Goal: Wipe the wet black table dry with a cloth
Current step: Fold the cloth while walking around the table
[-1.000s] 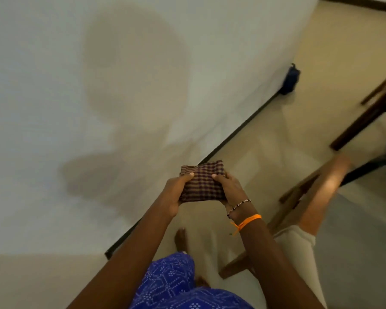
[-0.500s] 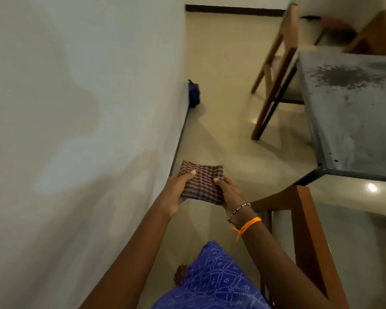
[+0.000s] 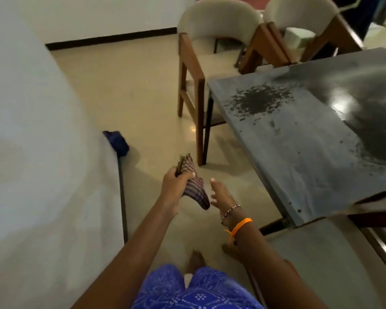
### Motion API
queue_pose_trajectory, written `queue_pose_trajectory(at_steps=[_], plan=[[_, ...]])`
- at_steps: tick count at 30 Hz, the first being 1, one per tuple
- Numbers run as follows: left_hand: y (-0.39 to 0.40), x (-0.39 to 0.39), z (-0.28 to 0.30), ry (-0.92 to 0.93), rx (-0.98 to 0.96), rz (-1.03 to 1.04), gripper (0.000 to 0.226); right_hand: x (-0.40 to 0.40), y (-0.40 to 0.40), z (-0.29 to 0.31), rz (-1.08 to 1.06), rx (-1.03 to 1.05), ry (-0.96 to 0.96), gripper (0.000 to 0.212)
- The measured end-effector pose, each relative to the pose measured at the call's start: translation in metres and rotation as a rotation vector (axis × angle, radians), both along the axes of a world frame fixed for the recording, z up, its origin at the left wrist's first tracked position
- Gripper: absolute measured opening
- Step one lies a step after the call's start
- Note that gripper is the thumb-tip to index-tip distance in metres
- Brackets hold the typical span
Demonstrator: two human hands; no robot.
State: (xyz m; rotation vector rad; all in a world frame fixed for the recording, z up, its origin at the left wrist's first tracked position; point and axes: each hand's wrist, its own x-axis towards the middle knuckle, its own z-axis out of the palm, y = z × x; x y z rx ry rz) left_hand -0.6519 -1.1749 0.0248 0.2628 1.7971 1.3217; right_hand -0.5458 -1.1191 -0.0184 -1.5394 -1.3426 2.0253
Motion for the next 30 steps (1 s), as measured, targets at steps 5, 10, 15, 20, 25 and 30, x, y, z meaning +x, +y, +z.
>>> queue_pose_trajectory(at_steps=[5, 10, 15, 20, 25, 30], plan=[[0.103, -0.032, 0.012, 0.111, 0.022, -0.186, 0.014, -0.020, 0.070, 0.013, -0.133, 0.182, 0.210, 0.048], [0.203, -0.048, 0.014, 0.199, 0.102, -0.574, 0.035, -0.064, 0.161, 0.009, -0.454, -0.069, 0.582, 0.059], [0.298, -0.070, 0.039, 0.396, 0.231, -1.047, 0.032, -0.088, 0.231, 0.017, -0.734, -0.134, 0.960, 0.040], [0.381, -0.096, 0.045, 0.296, 0.287, -1.220, 0.024, -0.097, 0.304, 0.014, -0.968, -0.147, 1.032, 0.057], [0.450, -0.100, 0.019, 0.284, 0.273, -1.250, 0.018, -0.074, 0.364, 0.004, -1.238, -0.071, 1.000, 0.055], [0.515, -0.080, 0.009, 0.294, 0.256, -1.343, 0.023, -0.029, 0.440, 0.010, -1.288, 0.159, 0.847, 0.061]])
